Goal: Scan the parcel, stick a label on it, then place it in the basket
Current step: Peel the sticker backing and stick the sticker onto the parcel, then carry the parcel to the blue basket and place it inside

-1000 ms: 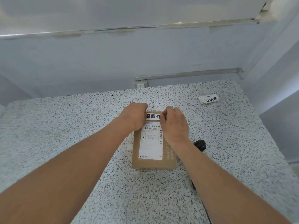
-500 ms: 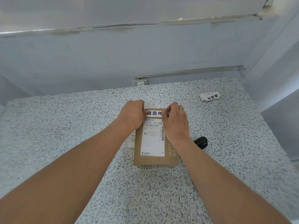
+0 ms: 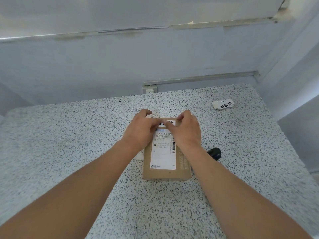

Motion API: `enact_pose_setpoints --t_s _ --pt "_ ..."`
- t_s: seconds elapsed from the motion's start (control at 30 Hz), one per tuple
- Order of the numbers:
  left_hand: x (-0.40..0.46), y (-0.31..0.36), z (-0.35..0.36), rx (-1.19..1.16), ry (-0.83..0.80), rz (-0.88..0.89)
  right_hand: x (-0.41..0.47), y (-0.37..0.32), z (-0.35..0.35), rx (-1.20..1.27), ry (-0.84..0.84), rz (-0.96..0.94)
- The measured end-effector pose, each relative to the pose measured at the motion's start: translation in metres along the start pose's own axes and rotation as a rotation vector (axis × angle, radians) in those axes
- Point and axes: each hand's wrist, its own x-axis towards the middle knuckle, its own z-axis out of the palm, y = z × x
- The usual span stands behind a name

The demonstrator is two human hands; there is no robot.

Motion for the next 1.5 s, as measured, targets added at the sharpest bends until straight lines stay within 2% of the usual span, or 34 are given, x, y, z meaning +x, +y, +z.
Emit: enact_pose_setpoints --t_s 0.23,0.57,0.67,0.8,0.93,1.17,1.5 --pt "-0.005 -0.007 0.005 -0.085 0.035 -0.050 0.001 -0.002 0.004 0.140 -0.002 0.075" --pt "-0.011 -0.006 0.003 -0.327 0.170 -0.282 -0.002 0.010 0.005 0.265 -0.001 0.110" --pt "-0.015 -0.001 0.001 -0.378 0.197 -0.303 -0.008 0.010 0.000 0.307 0.019 0.129" --pt "-0.026 0.004 0.001 -0.439 0.179 -0.446 -0.024 0.016 -0.006 0.305 0.052 0.219" --pt "-0.049 0.005 0.003 -0.434 0.125 -0.537 -0.045 0.023 -0.007 0.245 -0.010 0.231" --pt "-0.089 0.021 0.006 -0.581 -0.017 -0.471 -0.077 0.016 -0.012 0.204 -0.098 0.151" --pt "-0.125 0.031 -0.029 -0.709 0.037 -0.502 -0.115 -0.016 -0.043 0.337 -0.173 0.173"
